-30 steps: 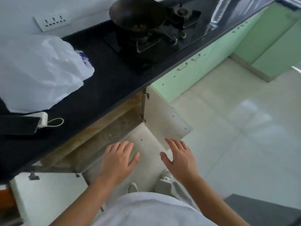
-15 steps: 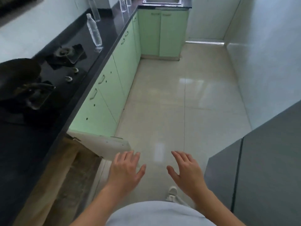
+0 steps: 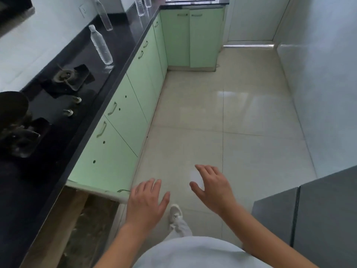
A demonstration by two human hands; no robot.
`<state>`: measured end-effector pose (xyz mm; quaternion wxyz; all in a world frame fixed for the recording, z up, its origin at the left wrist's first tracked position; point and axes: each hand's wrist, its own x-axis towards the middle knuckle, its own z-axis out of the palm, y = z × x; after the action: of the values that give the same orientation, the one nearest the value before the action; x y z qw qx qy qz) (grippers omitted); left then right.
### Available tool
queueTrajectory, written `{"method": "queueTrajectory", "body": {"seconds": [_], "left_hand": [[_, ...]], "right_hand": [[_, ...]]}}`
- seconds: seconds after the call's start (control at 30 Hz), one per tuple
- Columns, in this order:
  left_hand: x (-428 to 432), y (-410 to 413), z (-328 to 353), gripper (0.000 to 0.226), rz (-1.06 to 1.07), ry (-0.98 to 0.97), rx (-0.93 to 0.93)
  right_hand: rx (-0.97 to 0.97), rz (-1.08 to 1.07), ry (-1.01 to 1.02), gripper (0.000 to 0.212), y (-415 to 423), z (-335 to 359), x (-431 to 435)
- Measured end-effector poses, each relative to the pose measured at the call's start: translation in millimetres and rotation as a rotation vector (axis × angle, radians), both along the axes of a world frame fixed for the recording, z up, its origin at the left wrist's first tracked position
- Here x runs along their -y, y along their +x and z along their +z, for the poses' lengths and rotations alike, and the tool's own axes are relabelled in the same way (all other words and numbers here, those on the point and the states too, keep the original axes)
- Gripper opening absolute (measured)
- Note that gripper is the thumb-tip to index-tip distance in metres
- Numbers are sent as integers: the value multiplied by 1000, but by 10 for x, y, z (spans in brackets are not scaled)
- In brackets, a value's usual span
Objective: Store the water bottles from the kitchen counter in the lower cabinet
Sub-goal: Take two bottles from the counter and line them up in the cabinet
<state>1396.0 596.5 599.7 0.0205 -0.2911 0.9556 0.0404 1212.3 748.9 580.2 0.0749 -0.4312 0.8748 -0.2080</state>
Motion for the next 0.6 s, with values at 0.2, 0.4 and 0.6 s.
{"method": "queueTrajectory", "body": {"seconds": [0.2,0.4,0.6], "left_hand": [[684,-959,-6,59,-66,26,-43],[1023,-2171,109,58,-294,30,-93],[1084,-3270,181,54,-539,19,-135]], "right_hand": [[-46,-62,63,64,-707,10,303],[-62,-270,97,70,-1446,160,340],[-48,-482,70,68,-2117,257,187]]}}
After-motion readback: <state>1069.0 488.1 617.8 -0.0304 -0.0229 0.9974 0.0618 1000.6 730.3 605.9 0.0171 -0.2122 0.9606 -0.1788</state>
